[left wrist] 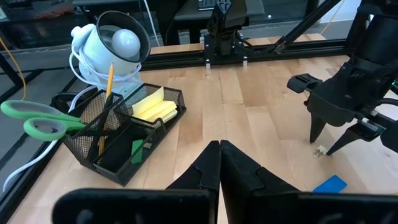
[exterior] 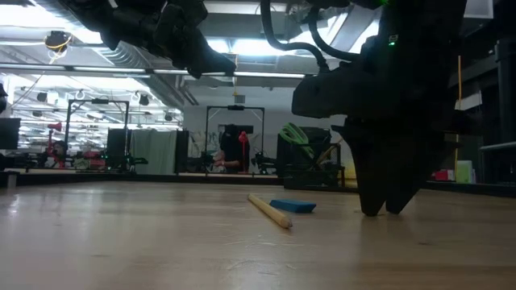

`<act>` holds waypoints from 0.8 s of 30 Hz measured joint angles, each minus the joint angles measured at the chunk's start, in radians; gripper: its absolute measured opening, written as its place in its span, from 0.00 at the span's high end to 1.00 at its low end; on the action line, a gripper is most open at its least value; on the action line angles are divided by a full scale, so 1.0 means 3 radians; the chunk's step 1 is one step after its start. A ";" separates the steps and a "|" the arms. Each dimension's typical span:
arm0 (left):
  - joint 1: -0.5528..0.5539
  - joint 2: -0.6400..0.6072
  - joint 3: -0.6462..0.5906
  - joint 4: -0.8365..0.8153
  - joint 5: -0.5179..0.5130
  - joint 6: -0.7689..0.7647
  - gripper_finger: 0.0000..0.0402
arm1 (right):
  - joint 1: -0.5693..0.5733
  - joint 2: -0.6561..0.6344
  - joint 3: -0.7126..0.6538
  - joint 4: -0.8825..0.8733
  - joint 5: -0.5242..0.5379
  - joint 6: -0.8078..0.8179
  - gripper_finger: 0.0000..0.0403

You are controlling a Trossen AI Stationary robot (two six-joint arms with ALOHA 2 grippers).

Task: Pick and place office supplies into organizer
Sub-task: Put the binder clip into the metal mesh desk organizer

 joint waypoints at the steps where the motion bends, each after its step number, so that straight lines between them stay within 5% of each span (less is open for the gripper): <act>1: 0.0000 0.0000 0.0000 0.0000 -0.0001 -0.0006 1.00 | 0.0000 0.0000 0.0000 0.0001 0.0000 0.0000 0.61; 14: 0.0000 0.0000 0.0000 0.0000 -0.0001 -0.0011 1.00 | 0.0000 0.0001 -0.0001 0.0025 0.0008 -0.0063 0.62; 24: 0.0000 0.0000 0.0000 0.0000 0.0000 -0.0012 0.99 | -0.0001 0.0001 0.0000 0.0048 0.0011 -0.0064 0.81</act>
